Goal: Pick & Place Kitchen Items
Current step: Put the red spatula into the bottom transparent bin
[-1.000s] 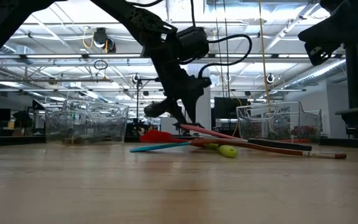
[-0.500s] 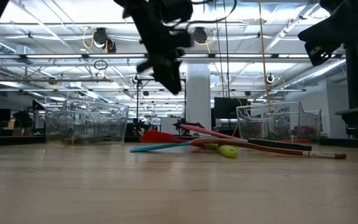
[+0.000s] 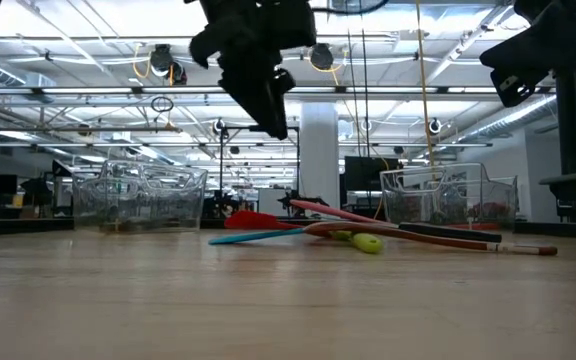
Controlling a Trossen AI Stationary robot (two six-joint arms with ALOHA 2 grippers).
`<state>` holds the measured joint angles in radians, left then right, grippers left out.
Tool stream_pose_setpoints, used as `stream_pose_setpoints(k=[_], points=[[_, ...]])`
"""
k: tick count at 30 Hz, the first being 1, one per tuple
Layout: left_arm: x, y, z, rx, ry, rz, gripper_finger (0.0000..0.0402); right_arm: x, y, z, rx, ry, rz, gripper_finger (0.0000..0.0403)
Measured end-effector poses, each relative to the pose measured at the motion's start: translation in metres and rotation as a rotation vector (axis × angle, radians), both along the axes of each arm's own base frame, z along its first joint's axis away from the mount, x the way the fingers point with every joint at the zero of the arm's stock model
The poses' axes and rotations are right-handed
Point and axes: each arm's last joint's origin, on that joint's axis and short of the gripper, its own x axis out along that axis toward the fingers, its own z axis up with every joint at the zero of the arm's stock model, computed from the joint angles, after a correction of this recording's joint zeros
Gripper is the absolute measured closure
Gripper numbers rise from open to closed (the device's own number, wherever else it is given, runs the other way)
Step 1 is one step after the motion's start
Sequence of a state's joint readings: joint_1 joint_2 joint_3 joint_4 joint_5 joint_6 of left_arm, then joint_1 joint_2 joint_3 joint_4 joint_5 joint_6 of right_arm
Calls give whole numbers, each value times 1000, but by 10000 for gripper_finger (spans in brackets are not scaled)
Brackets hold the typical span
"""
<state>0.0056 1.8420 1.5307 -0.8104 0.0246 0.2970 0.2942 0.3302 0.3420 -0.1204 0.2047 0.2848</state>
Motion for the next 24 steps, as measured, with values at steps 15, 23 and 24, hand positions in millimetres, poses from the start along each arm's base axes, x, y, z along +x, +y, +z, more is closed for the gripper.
stream_pose_setpoints(k=[15,23,24], points=[[-7,-12,-34,383,43,-732,277,0,0,0,-1,3,1,403],[-4,-2,-43,351,8,-411,277,0,0,0,-1,3,1,403],[-4,1,-41,294,-1,-314,277,0,0,0,-1,3,1,403]])
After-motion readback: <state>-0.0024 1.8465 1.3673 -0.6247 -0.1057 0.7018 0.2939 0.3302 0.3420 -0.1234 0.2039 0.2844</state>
